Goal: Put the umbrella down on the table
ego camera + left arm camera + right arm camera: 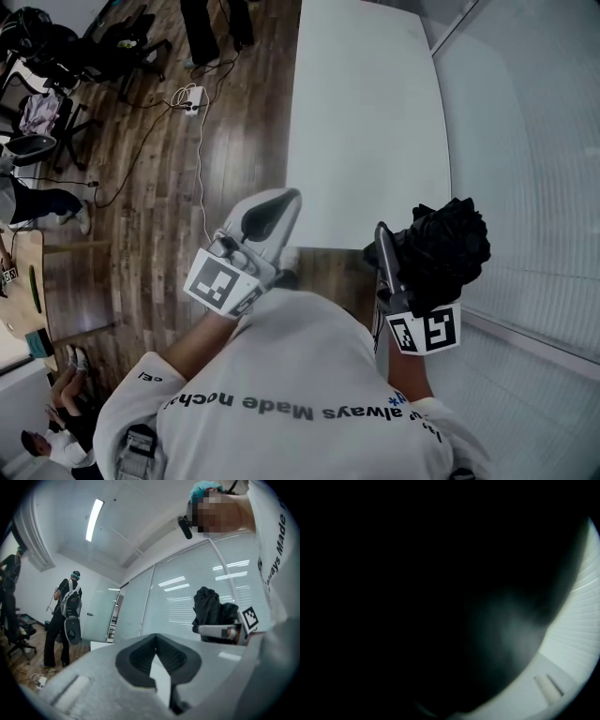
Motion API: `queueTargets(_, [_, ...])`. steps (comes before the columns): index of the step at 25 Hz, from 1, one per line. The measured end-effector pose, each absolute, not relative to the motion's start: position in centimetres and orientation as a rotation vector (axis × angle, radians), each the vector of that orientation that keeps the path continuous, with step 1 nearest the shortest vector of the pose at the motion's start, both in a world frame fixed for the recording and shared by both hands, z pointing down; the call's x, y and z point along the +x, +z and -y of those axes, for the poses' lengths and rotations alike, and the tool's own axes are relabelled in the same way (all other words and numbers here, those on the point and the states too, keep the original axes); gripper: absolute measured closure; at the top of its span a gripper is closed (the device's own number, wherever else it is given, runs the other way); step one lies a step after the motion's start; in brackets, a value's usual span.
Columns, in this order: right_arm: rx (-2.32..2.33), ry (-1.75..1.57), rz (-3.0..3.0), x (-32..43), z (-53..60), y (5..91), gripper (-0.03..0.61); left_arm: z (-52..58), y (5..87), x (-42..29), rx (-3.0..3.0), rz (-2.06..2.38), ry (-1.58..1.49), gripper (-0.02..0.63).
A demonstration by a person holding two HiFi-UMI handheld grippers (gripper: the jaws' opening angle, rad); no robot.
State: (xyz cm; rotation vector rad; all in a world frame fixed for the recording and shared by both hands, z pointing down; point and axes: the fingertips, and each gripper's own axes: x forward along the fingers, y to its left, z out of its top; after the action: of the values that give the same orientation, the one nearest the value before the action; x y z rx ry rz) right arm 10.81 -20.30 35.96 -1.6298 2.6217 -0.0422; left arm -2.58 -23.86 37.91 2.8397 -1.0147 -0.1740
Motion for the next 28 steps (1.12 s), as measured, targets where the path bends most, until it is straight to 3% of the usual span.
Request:
queueTargets(10, [-1.658, -0.048, -2.596, 11.0, 29.0, 35.5, 0.331, 32.7, 37.6, -2.5, 2.851, 0.971, -0.169, 0.611])
queueTargets(28, [-1.686, -0.061, -2.606, 17.0, 28.8, 33.9, 0.331, 32.8, 35.3, 3.9, 2.846, 0.937, -0.180, 0.611])
